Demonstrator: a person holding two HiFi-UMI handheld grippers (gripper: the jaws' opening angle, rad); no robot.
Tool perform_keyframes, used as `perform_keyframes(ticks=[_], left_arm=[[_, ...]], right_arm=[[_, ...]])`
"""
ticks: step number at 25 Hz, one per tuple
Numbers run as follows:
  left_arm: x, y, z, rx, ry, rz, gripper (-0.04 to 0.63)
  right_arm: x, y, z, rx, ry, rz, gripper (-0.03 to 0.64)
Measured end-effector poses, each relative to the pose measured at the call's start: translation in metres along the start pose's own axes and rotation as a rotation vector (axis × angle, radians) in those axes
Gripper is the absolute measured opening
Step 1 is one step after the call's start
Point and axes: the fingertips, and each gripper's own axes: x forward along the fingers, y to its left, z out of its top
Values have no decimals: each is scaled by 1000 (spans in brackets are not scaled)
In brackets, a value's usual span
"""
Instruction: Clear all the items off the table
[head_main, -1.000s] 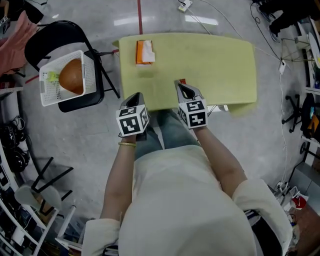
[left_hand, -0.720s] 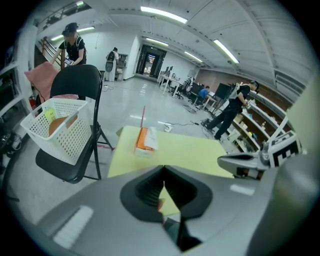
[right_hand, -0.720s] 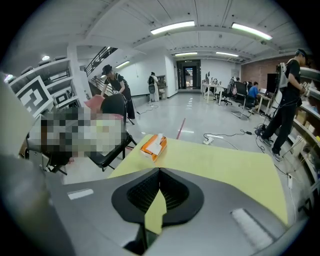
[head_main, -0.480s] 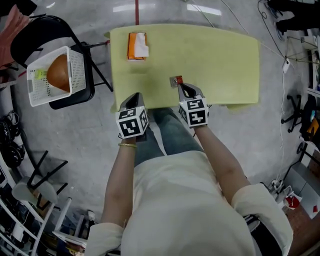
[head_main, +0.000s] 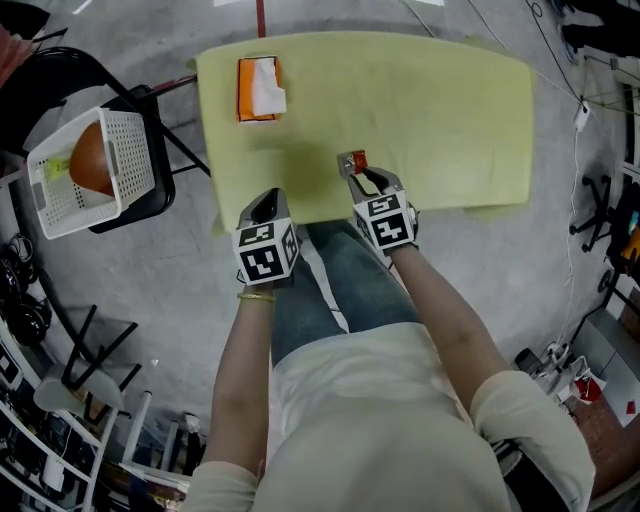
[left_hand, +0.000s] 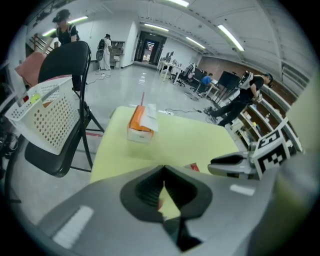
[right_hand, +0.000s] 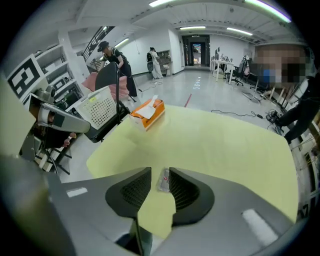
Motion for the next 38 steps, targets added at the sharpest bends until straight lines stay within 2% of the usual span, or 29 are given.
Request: perform_keyframes(ticks=[7,14,21,26,35,36,38], left_arm=[[36,-4,-17,4,51,-12,9],[63,-4,-26,-11,77,-13,9],[78,-1,-26,-29,81,-4,9],[84,-2,-32,-38,93,-5,9],[88,-5,-40,-55,107,-7,9],[88,-5,-40,-55,107,-8,9],[88,-5,-41,-56,107,-8,9]], right_arm=[[37,-7,-22,0,75,22,162],[67,-14,-40,12,124,26,247],[85,-24,-49,26,135,13,334],[95,-25,-55,11,148,17,369],[97,-26,-54,-23,169,-61,368],[96,-27,-54,-24,168,-63,360],[94,-28,-54,-31,160,-68,300]])
